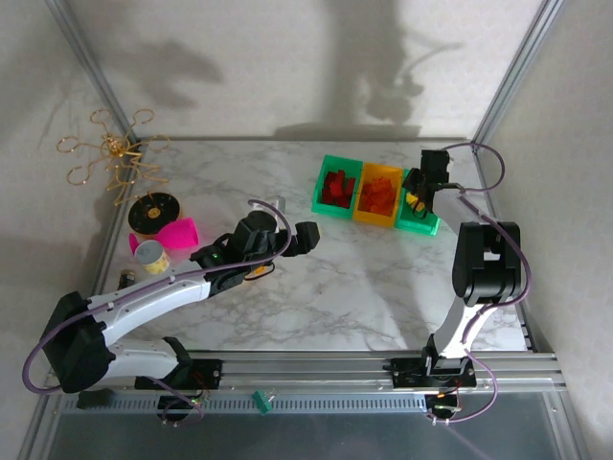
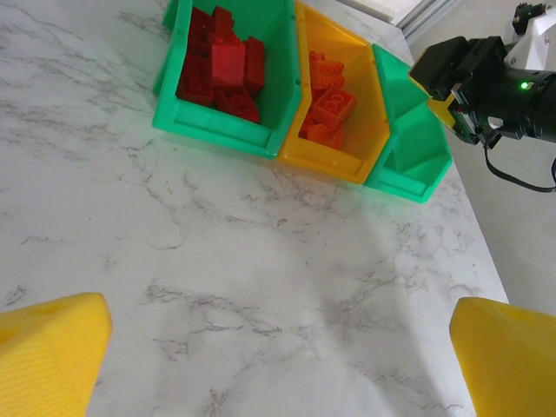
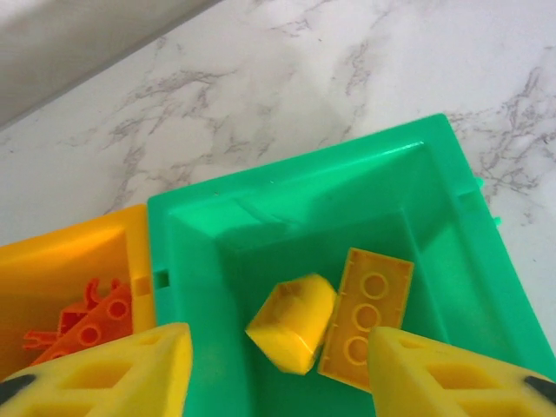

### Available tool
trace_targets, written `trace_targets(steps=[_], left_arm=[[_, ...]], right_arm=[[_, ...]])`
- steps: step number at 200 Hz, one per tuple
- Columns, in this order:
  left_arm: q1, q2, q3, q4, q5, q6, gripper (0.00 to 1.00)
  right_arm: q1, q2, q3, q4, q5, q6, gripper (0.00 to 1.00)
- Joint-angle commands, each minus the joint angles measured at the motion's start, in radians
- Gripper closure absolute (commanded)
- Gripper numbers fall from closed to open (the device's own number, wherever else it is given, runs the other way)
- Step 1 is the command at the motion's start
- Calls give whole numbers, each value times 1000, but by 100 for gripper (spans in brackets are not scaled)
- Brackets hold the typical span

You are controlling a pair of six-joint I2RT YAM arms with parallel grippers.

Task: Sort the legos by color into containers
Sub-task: Place the lego in the container.

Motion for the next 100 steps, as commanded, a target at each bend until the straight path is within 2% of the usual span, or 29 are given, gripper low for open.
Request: trace_targets(steps=[1,42,100], left_arm=[[-8,-6,32,-9,-56,27,0],[-6,-34,24,-18,-94,27,0],[-3,-110,-22,-53,-152,1,0]], right_arm=[[2,-60,-9,39,-37,-10,42],[57,-131,-59,43,-51,-8,40],[230,-261,-159,39,-5,-24,34]])
